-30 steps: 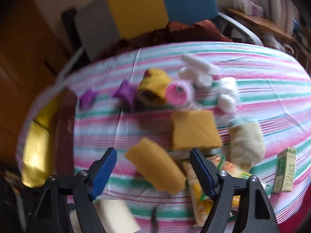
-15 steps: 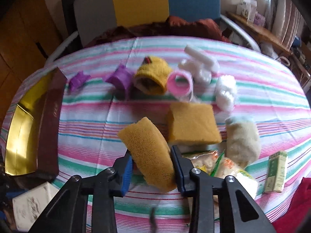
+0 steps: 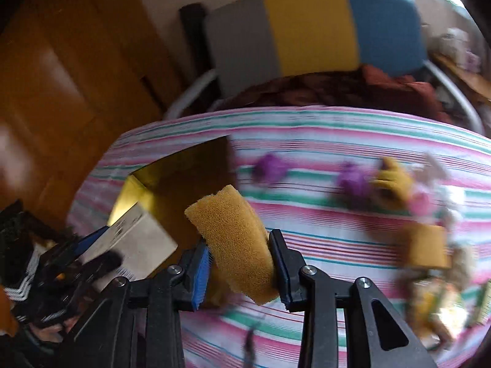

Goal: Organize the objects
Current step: 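Lower the white box and yellow sponge into the gold tray and open both tools, then move the left tool from the tray toward the purple snack packets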

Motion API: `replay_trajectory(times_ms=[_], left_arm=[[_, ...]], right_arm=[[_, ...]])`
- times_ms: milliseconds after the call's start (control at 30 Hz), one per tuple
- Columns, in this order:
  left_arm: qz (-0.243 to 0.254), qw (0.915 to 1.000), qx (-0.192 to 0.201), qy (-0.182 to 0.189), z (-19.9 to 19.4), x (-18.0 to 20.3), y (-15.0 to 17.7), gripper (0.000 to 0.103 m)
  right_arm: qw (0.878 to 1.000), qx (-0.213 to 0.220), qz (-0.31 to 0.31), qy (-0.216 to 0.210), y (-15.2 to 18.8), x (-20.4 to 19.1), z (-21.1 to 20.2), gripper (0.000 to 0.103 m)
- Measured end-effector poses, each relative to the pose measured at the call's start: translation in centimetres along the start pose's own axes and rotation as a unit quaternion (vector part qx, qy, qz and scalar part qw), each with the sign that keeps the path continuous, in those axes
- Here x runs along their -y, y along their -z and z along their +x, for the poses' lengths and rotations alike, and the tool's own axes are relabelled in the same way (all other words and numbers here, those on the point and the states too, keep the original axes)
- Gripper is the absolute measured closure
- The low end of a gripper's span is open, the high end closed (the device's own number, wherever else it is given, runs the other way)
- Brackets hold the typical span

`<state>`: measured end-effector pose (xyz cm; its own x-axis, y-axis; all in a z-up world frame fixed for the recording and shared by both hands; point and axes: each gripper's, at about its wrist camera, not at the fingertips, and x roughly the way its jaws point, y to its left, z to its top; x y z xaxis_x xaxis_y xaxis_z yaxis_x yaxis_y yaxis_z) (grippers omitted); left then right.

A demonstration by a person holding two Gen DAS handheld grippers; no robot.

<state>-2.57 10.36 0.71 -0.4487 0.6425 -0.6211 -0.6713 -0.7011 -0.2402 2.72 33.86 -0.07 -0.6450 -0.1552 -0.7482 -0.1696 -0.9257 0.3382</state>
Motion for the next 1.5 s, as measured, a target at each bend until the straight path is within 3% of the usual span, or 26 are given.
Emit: replay_trajectory(times_ms=[133,167,233,300,367,500,667,767,833,900,1167,1333,1500], left_arm=[[-0.032,0.9953,-0.001,-0.092,-0.5,-4.4,0.6,0.050],[-0.044,0.9937,0.001,-0.104,-0.7,-5.3,0.8,0.045],[-0.065,0.9899,0.012,-0.126,-1.5,-6.8,1.2,0.031],[-0.078,0.9847,0.028,-0.153,-2.3,-7.7,1.5,0.014],[-0.088,0.9821,0.039,-0.161,-3.0,-8.3,1.8,0.010],[-0.099,0.9763,0.047,-0.186,-3.6,-8.7,2.4,0.005],[-0.107,0.9650,0.063,-0.231,-4.6,-8.6,2.8,0.004],[-0.103,0.9607,0.072,-0.248,-4.9,-8.3,2.8,0.002],[-0.098,0.9599,0.079,-0.251,-5.2,-7.9,2.9,0.000],[-0.094,0.9606,0.083,-0.248,-5.6,-7.5,3.0,0.000],[-0.066,0.9658,0.072,-0.240,-5.1,-6.1,2.7,0.000],[-0.044,0.9675,0.068,-0.240,-5.0,-4.9,2.4,0.000],[-0.026,0.9704,0.063,-0.232,-4.7,-3.8,2.2,0.000]], right_arm=[[0.998,-0.028,-0.006,-0.053,-1.0,-4.3,3.1,0.060],[0.998,-0.029,-0.009,-0.059,-1.1,-5.1,3.6,0.056],[0.997,-0.027,-0.016,-0.073,-1.1,-7.0,4.6,0.034],[0.996,-0.025,-0.031,-0.075,-0.7,-8.5,5.2,0.019],[0.996,-0.026,-0.056,-0.067,-0.1,-9.9,5.6,0.018],[0.994,-0.017,-0.110,-0.012,1.0,-11.7,6.4,0.018],[0.987,0.041,-0.145,0.060,2.5,-12.4,5.5,0.018],[0.991,0.041,-0.114,0.058,2.6,-11.3,5.4,0.018],[0.997,0.005,-0.077,0.027,2.5,-10.1,6.2,0.027],[0.998,-0.008,-0.056,0.025,2.5,-9.5,6.6,0.030],[0.997,0.007,-0.078,0.024,3.4,-9.3,6.3,0.030],[0.996,0.023,-0.078,0.032,3.7,-8.7,5.4,0.016],[0.995,0.031,-0.085,0.042,3.7,-8.3,4.8,0.016]])
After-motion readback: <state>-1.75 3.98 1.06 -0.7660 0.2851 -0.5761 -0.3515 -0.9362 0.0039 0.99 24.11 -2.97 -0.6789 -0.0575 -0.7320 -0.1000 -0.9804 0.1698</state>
